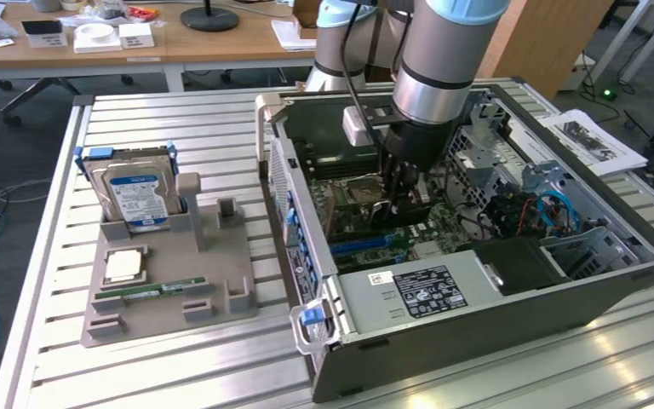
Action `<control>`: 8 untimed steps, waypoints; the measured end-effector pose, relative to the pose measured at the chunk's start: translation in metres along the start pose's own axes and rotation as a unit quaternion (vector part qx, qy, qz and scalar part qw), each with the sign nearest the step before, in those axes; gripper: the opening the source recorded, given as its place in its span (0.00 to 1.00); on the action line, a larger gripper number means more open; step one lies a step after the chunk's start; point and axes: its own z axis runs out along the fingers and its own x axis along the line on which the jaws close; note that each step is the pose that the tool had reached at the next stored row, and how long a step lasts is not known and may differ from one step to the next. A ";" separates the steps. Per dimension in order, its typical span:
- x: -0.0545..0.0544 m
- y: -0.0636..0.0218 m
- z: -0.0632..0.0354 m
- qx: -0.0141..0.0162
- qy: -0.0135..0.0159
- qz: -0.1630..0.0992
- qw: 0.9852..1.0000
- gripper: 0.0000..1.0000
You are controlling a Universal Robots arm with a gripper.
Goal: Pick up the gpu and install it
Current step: 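Insert the gpu into the slot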
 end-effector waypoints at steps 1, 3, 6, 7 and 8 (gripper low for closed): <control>0.000 0.0007 0.0002 0.000 0.000 0.000 1.000 0.27; 0.000 0.0023 0.0004 0.000 0.000 0.000 1.000 0.27; 0.000 0.0036 0.0026 0.000 0.000 -0.001 1.000 0.27; 0.000 0.0037 0.0041 0.000 0.000 -0.001 1.000 0.27; 0.000 0.0040 0.0057 0.000 0.000 -0.002 1.000 0.27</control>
